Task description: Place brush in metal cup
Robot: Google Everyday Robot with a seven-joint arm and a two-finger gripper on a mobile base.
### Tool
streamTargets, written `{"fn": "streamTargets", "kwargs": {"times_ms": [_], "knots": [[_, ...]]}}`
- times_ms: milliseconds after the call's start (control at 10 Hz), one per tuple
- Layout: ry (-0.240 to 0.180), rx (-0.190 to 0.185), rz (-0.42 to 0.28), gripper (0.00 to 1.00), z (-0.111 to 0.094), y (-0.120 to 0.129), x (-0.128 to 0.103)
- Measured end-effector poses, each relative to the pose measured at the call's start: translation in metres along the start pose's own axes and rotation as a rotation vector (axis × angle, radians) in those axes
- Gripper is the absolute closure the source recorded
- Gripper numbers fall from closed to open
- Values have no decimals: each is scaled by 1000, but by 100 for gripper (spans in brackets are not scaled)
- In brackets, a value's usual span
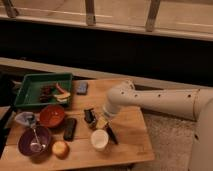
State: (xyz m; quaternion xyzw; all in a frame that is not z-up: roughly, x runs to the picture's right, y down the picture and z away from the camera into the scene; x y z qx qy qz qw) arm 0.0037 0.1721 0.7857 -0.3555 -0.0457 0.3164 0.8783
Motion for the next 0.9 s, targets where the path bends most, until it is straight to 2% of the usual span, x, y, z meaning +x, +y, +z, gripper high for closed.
{"fn": "streamTargets", "kwargs": {"times_ms": [200,500,600,700,900], "knots": [[1,25,17,20,-7,-6,1],[11,110,120,20,-36,-40,6],[17,144,184,20,-46,-58,12],[24,181,281,20,-54,-78,19],[29,215,386,20,-63,-96,27]]}}
